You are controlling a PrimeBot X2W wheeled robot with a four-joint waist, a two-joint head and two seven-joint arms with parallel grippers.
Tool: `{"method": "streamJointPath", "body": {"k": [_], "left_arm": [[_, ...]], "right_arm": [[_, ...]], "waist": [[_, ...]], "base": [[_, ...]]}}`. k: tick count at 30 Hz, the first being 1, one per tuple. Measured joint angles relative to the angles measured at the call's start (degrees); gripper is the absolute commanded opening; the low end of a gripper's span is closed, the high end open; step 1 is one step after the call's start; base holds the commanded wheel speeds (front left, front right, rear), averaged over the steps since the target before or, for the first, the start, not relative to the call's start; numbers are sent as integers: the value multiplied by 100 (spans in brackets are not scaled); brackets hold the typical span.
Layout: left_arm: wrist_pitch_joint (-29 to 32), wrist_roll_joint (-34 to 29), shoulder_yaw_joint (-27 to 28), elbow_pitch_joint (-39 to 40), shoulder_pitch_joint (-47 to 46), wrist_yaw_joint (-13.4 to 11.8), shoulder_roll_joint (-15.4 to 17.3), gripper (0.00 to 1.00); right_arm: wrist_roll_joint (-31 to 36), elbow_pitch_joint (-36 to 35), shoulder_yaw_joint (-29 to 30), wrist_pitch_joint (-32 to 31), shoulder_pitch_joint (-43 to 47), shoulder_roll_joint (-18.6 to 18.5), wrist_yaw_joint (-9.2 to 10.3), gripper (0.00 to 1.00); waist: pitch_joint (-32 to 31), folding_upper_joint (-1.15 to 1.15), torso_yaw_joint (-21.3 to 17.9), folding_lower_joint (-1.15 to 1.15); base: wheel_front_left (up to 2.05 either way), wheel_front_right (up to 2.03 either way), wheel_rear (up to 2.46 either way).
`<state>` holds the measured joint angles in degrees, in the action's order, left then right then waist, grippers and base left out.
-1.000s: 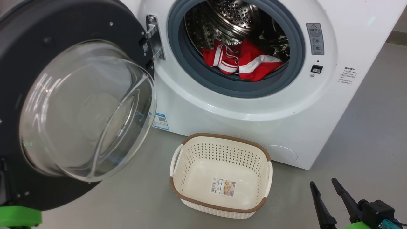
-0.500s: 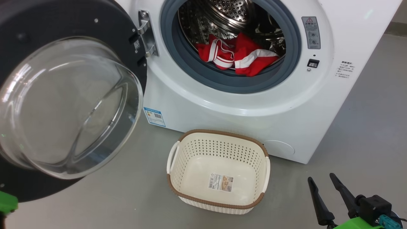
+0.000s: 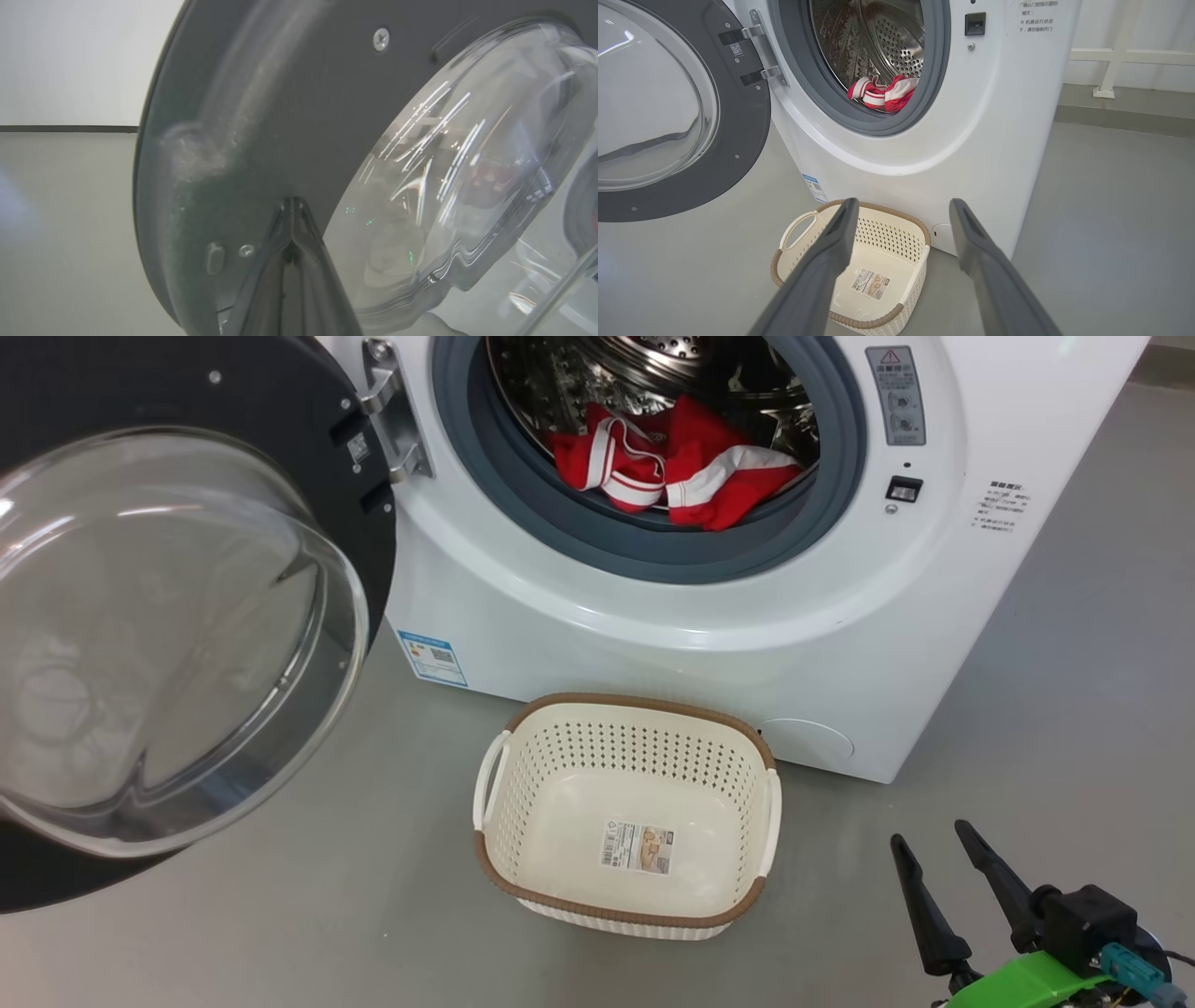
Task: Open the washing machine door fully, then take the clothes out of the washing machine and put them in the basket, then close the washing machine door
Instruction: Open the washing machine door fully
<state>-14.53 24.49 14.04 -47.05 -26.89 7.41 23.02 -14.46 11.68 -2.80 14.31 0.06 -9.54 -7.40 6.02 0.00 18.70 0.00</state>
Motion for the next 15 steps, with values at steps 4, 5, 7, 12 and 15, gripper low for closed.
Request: {"method": "streamJointPath", "body": {"k": [4,5,7,12,15], "left_arm": [[0,0,32,-92,-76,0,40,0],[0,1,37,-99,-76,0,40,0],[0,43,41,-108,-77,0,38,0],[0,276,-26,-113,-77,0,37,0],[0,400,-125,-66,-48,0,35,0]], "right_arm": [[30,9,-10,0,-123,-4,0,100],[31,8,-10,0,-136,-4,0,100],[31,10,-10,0,-135,-3,0,100],[30,30,-9,0,-135,-2,0,100],[29,41,-11,0,-133,3,0,100]], "waist": [[45,0,-46,0],[49,0,-54,0],[49,0,-60,0],[-14,0,-61,0],[-78,0,-60,0]], "base": [[0,0,0],[0,0,0],[0,0,0],[0,0,0],[0,0,0]]}}
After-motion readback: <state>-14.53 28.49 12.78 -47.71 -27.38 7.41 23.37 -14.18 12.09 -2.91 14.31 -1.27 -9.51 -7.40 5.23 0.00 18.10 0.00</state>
